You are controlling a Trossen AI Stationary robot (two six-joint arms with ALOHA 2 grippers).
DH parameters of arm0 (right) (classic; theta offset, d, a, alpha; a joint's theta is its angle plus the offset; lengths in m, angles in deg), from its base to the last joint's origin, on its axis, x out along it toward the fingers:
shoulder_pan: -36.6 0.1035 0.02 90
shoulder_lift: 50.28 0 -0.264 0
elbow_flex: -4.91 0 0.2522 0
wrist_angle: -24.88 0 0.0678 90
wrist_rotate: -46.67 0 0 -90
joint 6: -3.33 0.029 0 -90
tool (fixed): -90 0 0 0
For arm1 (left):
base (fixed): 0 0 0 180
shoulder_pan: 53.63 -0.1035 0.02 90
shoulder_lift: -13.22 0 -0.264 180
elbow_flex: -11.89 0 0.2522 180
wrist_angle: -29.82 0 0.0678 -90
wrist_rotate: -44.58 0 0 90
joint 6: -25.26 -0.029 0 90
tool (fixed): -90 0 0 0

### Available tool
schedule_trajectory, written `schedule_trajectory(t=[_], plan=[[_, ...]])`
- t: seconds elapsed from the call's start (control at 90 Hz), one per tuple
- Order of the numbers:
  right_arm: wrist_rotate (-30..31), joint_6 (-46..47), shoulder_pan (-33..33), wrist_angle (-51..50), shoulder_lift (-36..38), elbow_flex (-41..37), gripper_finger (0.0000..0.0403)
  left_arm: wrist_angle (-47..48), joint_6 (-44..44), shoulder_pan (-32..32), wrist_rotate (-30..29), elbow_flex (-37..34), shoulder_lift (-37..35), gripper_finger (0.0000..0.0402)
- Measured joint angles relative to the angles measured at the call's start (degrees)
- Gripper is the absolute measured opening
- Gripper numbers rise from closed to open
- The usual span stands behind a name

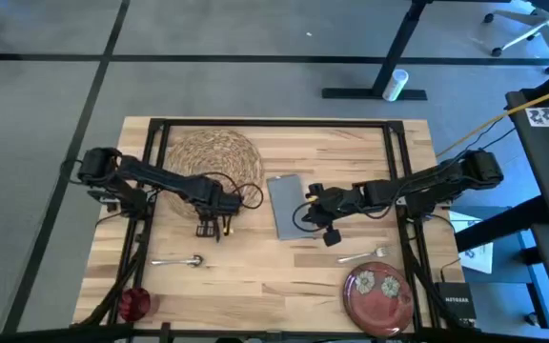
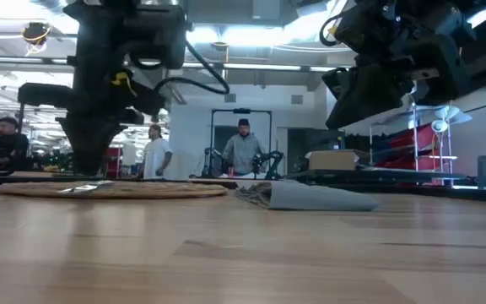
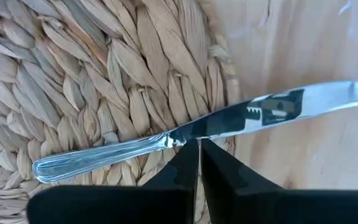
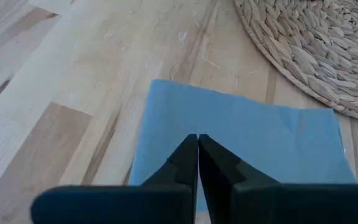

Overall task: Set table place
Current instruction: Put the silver table knife on the brown placemat

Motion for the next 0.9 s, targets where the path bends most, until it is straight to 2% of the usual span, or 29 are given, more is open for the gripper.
schedule_trajectory(t=[0.6, 0.9], plan=[[-0.06, 0.0, 0.0, -0.02, 0.0, 0.0, 0.0, -0.63, -3.36, 5.91, 5.6, 0.0, 0.41, 0.0], [-0.09, -0.01, 0.01, -0.08, 0.0, 0.0, 0.0, -2.7, -5.85, 6.79, 6.57, 0.04, 6.21, 0.0]])
